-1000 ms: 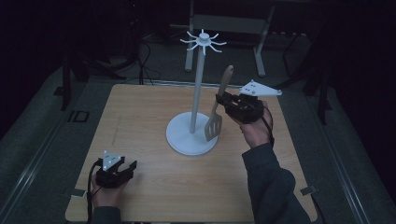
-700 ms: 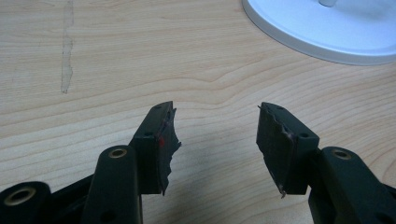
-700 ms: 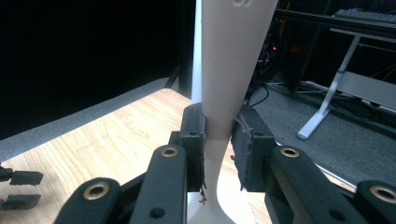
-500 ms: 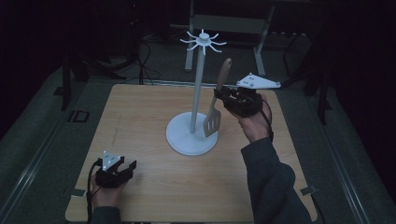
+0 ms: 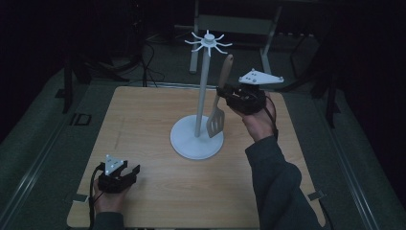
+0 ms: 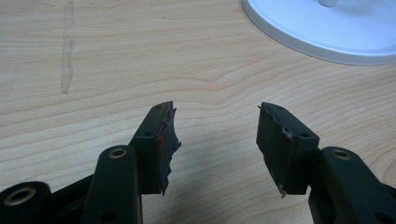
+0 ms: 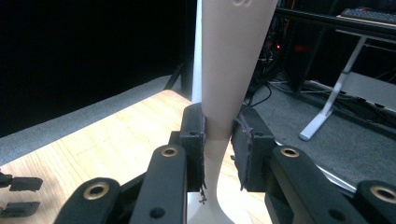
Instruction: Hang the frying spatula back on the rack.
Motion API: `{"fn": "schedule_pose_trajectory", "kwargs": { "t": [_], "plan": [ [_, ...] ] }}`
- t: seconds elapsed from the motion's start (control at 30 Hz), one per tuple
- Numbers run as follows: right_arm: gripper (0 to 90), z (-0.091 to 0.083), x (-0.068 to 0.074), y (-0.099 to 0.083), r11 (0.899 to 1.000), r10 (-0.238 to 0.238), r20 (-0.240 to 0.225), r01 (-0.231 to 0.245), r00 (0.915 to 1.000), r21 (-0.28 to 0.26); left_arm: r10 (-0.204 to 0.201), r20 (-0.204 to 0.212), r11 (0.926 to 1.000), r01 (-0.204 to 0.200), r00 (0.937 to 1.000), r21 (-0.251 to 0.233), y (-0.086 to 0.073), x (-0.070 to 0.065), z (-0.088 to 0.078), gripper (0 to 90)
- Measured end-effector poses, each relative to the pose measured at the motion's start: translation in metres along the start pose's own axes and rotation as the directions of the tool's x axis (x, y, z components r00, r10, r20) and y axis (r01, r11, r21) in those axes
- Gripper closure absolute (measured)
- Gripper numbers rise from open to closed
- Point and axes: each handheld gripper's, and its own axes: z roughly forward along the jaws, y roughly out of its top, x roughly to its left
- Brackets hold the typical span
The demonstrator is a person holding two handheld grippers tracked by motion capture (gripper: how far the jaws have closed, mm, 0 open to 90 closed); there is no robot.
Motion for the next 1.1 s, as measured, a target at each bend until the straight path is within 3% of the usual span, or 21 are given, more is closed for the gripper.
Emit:
{"fn": "schedule_pose_trajectory", "kwargs": {
  "t": [1.1],
  "plan": [
    [74.8, 0.016, -0.005, 0.015, 0.999, 0.022, -0.031, -0.021, 0.9993, 0.028, 0.001, 0.001, 1.0, -0.001, 1.0, 0.0, 0.0, 0.0, 0.0, 47.0]
  ]
}}
